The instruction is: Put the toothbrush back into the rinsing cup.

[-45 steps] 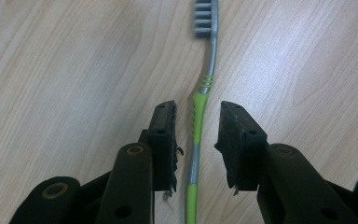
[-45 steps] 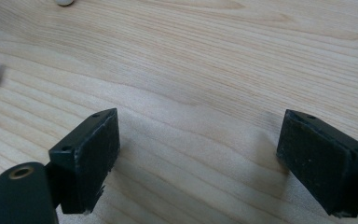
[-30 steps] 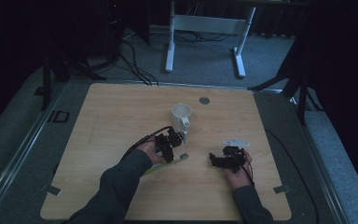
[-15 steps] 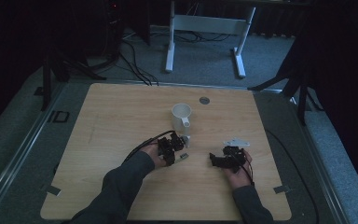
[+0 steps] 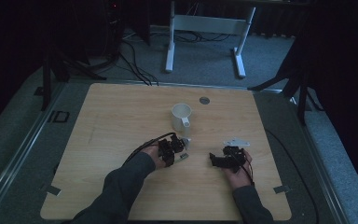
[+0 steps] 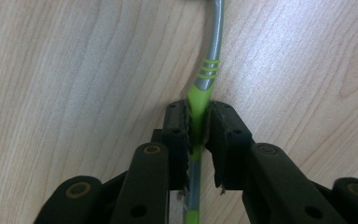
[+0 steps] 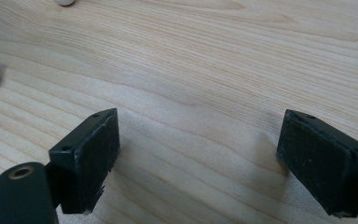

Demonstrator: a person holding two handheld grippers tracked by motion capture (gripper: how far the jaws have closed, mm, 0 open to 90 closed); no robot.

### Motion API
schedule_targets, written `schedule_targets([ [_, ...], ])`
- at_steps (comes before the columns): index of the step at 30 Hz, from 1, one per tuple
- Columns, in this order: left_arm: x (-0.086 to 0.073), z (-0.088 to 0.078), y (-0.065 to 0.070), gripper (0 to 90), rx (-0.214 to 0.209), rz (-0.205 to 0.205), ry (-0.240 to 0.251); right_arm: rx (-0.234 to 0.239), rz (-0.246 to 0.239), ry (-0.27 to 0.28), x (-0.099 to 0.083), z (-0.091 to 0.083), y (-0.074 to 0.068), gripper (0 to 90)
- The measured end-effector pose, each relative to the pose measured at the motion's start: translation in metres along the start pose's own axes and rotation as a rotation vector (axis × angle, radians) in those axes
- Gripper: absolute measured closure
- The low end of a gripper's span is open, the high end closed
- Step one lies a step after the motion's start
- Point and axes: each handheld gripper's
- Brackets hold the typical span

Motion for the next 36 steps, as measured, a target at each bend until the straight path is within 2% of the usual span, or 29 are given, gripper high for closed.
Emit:
schedule_targets([
  [8, 0.000, 0.000, 0.001, 81.2, 0.008, 0.005, -0.001, 0.000, 0.000, 0.000, 0.000, 0.000, 0.000, 12.6],
  [11, 0.000, 0.000, 0.001, 81.8, 0.015, 0.018, -0.005, 0.001, 0.000, 0.000, 0.000, 0.000, 0.000, 12.6],
  [16, -0.001, -0.004, 0.000, 82.0, 0.016, 0.012, 0.008, 0.001, 0.000, 0.000, 0.000, 0.000, 0.000, 12.6],
  [28, -0.007, -0.023, -0.005, 82.1, 0.010, -0.020, 0.101, 0.000, 0.003, 0.000, 0.000, 0.000, 0.000, 12.6],
  [29, -0.008, -0.026, -0.006, 82.1, 0.019, -0.038, 0.128, 0.000, 0.004, -0.001, 0.000, 0.000, 0.000, 12.6],
  [33, -0.010, -0.033, -0.009, 82.1, 0.036, -0.063, 0.177, 0.000, 0.000, -0.001, 0.000, 0.000, 0.000, 12.6],
  [35, -0.010, -0.033, -0.009, 82.0, 0.036, -0.063, 0.177, 0.000, 0.000, 0.000, 0.000, 0.000, 0.000, 12.6],
  [36, -0.011, -0.039, -0.011, 82.0, 0.053, -0.080, 0.209, 0.000, 0.001, 0.000, 0.000, 0.000, 0.000, 12.6],
])
Point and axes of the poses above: each handheld gripper's, and its own axes: z roughly forward along the jaws, x roughly out of its top, y roughly to its right, and after that the axes turned 5 degrees about y, right-handed
